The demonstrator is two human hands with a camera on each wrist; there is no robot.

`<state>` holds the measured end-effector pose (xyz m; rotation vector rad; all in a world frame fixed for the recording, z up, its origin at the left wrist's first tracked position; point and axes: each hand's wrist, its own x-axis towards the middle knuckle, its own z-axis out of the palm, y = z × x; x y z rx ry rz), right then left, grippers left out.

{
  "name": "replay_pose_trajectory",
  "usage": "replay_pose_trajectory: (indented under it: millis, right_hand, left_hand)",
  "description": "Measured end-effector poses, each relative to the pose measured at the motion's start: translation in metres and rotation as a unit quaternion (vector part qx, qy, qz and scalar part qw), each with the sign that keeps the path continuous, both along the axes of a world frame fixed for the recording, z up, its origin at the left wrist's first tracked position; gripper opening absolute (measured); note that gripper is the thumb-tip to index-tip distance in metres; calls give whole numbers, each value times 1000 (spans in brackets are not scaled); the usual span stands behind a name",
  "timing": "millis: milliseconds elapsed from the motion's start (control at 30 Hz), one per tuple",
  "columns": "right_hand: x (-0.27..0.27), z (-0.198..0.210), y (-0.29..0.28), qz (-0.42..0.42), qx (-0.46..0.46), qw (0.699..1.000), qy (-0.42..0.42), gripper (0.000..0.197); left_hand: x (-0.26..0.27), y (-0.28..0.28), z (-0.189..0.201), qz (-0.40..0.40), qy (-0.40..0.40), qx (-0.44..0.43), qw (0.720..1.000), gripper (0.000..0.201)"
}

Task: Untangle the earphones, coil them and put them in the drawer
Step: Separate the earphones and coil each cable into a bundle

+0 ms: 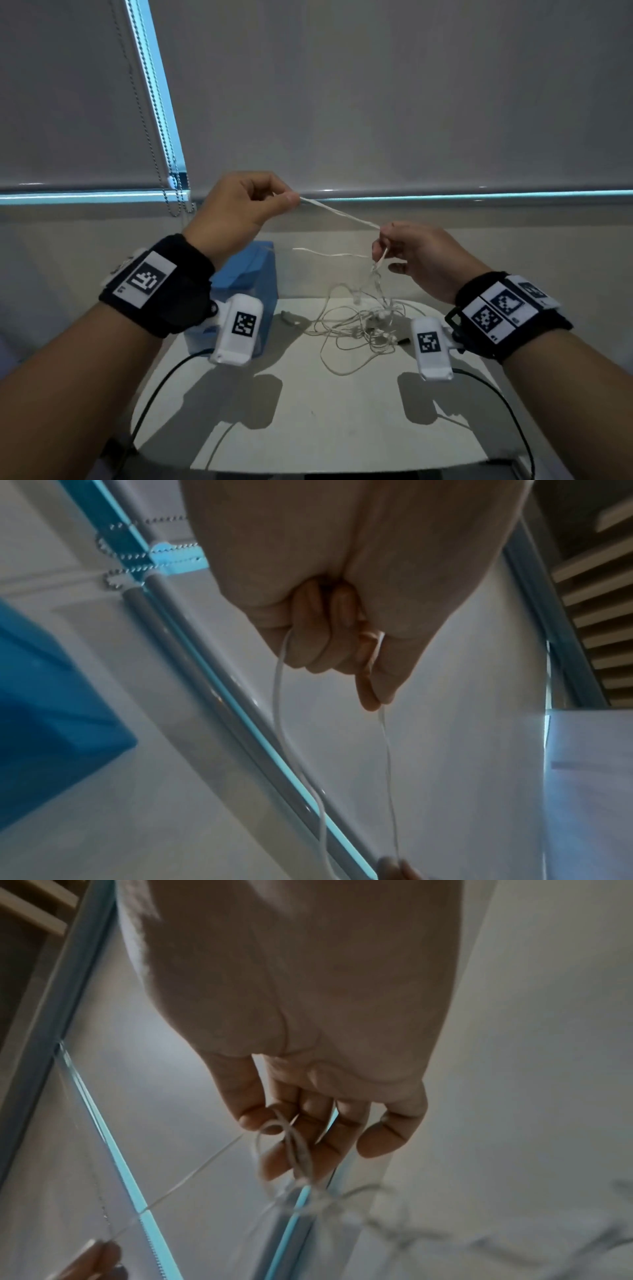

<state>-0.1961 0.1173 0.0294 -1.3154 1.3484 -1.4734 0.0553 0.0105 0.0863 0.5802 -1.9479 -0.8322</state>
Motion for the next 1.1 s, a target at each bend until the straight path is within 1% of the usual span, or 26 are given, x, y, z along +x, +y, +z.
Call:
replay_pose_trajectory:
  millis: [67, 167, 333, 400, 533, 600, 667, 733, 767, 833, 900, 967, 1000, 1100]
  right_hand:
    - [-4, -2, 5, -18, 13, 999, 28, 28]
    - [-9, -7, 12, -45, 35, 994, 90, 23]
    - [-9, -18, 22, -62, 75, 982, 162, 21]
    - [-6, -20, 26, -63, 76, 982, 160, 18]
    - [4, -17, 29, -50, 46, 988, 139, 13]
    - [8, -13, 28, -53, 34, 989, 131, 9]
    - [9, -10, 28, -53, 24, 993, 106, 10]
    - [4, -10, 28, -55, 21, 995, 79, 14]
    - [0, -12, 29, -64, 24, 995, 73, 17]
    - [-10, -17, 31, -86, 37, 993, 73, 22]
    - [-17, -24, 33, -101, 54, 990, 83, 22]
    - [-21, -29, 33, -107, 72, 989, 74, 25]
    - [-21, -32, 33, -107, 79, 989, 59, 27]
    - [-21, -37, 34, -101, 91, 991, 4, 28]
  left_hand:
    - [6, -4, 8, 21, -14, -24, 999, 18]
    - [10, -4, 18, 51, -35, -51, 997, 17]
    - [6, 3, 33, 88, -23, -77, 993, 19]
    - [2, 5, 39, 91, -21, -90, 992, 20]
    - [-12, 4, 44, 113, -7, -105, 988, 18]
    - [-19, 0, 41, 120, -38, -101, 987, 17]
    - [-22, -4, 36, 130, -107, -117, 979, 15]
    - [-20, -7, 32, 158, -176, -158, 959, 15]
    - [-16, -8, 31, 176, -198, -177, 948, 15]
    - [-8, -12, 31, 200, -226, -211, 930, 18]
    - [-1, -13, 32, 203, -254, -250, 912, 25]
    - [3, -14, 32, 203, -276, -294, 892, 32]
    - [3, -14, 31, 207, -291, -324, 876, 36]
    - [5, -12, 28, 216, -343, -416, 814, 45]
